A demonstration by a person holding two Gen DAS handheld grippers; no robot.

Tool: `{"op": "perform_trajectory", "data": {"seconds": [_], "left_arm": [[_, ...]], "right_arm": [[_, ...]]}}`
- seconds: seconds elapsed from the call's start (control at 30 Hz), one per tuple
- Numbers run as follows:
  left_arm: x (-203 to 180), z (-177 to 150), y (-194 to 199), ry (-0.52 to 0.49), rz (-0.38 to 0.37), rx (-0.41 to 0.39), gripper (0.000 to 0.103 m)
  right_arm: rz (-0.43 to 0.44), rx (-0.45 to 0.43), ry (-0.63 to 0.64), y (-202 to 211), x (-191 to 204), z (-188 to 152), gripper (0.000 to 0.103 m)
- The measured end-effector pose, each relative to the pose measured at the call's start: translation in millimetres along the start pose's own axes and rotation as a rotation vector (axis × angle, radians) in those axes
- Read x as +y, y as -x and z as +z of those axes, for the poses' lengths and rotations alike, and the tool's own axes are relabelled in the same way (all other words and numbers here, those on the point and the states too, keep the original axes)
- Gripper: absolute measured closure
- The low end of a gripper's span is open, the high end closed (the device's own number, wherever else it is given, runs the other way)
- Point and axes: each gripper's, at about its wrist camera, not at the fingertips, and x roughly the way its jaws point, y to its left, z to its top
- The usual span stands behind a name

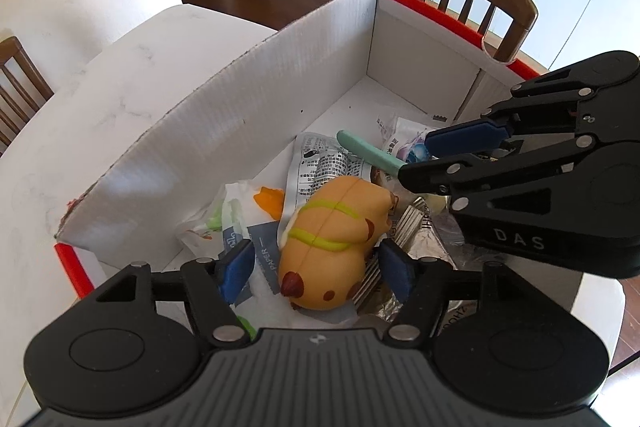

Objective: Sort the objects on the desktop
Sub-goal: 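Lower green stick into box with right tool while left tool lowers toy pig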

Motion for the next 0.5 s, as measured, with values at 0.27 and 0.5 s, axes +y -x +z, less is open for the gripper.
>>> {"op": "perform_trajectory", "data": {"seconds": [0.27, 0.5], "left_arm": [[-1.1, -5.0, 20.2, 0.017, 0.000, -0.032, 0.035], [-1.0, -15.7, 46.3, 0.054, -0.001, -0.093, 0.035]], "right_arm": [[0.016, -0.027, 0.007, 21.6, 0.0, -0.7, 0.077], [0.052, -0.067, 0.026, 47.2, 2.1, -6.2, 0.067]]}}
